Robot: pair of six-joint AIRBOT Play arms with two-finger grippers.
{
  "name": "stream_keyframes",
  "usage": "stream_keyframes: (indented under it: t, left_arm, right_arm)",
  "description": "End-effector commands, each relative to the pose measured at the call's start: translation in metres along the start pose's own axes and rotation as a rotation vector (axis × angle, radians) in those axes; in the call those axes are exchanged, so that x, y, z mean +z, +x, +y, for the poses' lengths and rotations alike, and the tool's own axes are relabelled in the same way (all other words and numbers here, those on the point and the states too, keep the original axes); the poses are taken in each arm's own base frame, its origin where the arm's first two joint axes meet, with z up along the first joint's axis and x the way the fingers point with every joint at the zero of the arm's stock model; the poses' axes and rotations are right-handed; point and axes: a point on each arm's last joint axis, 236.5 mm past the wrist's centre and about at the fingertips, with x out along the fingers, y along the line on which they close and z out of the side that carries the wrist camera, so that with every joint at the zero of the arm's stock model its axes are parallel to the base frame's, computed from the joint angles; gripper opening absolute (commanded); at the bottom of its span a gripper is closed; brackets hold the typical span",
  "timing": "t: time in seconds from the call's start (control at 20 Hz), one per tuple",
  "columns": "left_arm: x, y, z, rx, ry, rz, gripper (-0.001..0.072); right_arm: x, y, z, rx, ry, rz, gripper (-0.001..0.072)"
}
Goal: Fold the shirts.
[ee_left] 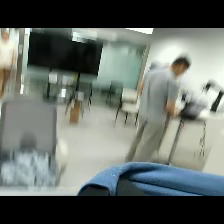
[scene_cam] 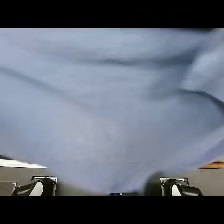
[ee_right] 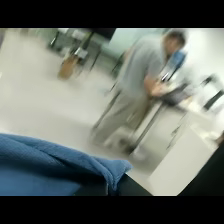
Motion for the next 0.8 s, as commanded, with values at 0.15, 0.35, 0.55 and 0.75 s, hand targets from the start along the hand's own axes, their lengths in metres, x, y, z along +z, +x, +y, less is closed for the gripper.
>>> stream_keyframes:
  t: [0.15,0.35,0.55,0.75]
  left_arm:
    - [-0.262,0.103,0.127,0.096,-0.264,0.714,0.0031]
    - [-0.413,0.139,0.187,0.163,-0.448,0.977,0.0031]
    - [-0.479,0.181,0.224,0.211,-0.569,0.979,0.0031]
    - [-0.493,0.214,0.231,0.148,-0.547,0.906,0.0033]
  right_arm:
    - [-0.228,0.148,0.153,0.614,0.085,0.774,0.0046]
    - [-0.355,0.222,0.282,0.862,0.11,1.015,0.0046]
    - [-0.413,0.284,0.35,0.824,0.209,0.975,0.0047]
    - [-0.409,0.337,0.341,0.681,0.232,0.805,0.0047]
